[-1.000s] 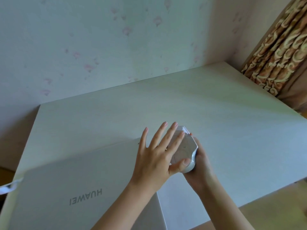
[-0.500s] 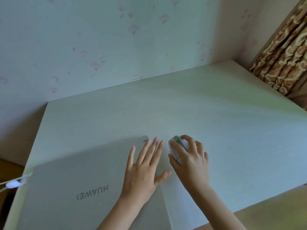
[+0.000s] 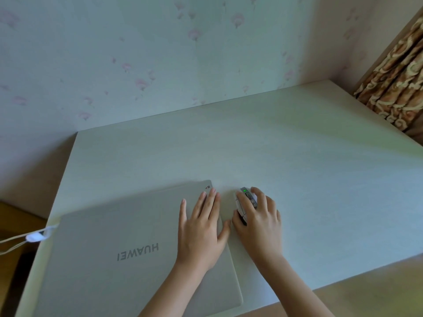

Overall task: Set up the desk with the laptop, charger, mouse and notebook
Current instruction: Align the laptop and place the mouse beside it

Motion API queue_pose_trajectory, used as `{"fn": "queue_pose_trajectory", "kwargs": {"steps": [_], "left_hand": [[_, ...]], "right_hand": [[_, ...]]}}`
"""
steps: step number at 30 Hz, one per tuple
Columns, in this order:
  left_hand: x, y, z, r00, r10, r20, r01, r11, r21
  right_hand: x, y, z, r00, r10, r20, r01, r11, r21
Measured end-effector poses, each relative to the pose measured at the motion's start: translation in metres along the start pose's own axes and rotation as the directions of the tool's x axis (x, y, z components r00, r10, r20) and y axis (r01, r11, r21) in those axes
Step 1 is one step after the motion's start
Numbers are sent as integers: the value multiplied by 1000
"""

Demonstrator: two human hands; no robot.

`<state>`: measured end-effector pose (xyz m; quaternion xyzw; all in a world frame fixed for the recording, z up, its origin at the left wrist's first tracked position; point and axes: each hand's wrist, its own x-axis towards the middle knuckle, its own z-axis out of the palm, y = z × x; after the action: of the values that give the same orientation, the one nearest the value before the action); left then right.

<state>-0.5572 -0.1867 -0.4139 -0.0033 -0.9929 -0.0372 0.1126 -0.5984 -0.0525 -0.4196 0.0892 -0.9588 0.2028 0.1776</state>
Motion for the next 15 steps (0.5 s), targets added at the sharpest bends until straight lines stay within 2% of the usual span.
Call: {"fn": "queue_pose_trajectory", "kwargs": {"steps": [7,15], "left_hand": [[1,1,-2,1000,-14,13,14,1000,1],[-15,4,-59,1000,25,-14,-24,999,36]], "right_hand": [[0,3,-9,996,-79,41,83,991,-108],[-1,-22,-79,984,-160,72,168,978,-126]]}}
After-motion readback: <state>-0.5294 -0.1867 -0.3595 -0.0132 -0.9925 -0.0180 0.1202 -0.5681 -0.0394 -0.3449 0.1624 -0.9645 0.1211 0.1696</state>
